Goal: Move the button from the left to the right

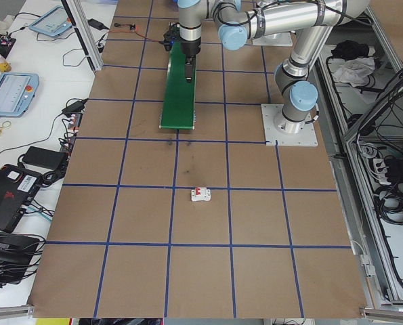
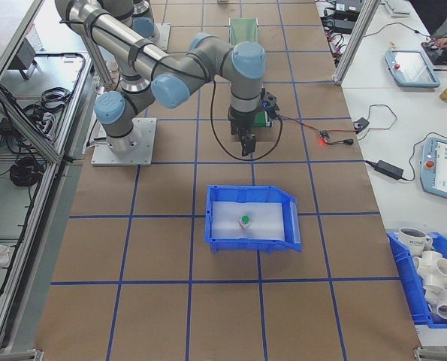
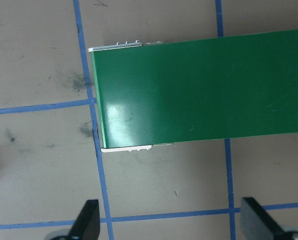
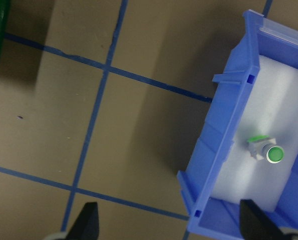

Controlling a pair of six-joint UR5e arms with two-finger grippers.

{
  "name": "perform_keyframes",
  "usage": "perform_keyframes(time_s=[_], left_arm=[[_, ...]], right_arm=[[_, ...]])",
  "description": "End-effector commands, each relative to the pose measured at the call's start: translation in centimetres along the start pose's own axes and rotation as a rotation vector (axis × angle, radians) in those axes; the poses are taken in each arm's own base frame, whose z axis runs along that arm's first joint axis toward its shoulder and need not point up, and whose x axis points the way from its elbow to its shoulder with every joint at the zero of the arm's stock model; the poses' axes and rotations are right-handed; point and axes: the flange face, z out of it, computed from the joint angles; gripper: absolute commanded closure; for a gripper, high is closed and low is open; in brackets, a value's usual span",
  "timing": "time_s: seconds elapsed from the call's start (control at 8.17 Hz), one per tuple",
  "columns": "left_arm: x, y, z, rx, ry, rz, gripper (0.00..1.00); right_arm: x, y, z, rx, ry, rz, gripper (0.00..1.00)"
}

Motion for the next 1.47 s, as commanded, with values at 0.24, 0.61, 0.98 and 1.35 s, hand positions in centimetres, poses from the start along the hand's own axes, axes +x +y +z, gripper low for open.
perform_keyframes(time_s=[0.24, 0.61, 0.98, 1.35], left_arm=[[0.0, 0.0, 0.0, 0.001, -0.001, -0.002, 0.0], [0.0, 0.0, -0.1, 0.003, 0.0, 0.0, 0.0], [-0.2, 0.0, -0.1, 0.003, -0.001, -0.003, 0.0], [-0.3, -0.1, -0.1, 0.002, 0.002, -0.008, 0.0]], right_arm=[[-18.2, -5.4, -5.1, -0.023, 0.009, 0.258, 0.0], [-30.0, -7.9, -5.6, -0.011, 0.016, 0.298, 0.0], [-37.5, -10.8, -4.5, 0.056, 0.01, 0.338, 0.0], [-37.2, -12.5, -3.3, 0.077, 0.007, 0.33, 0.0]])
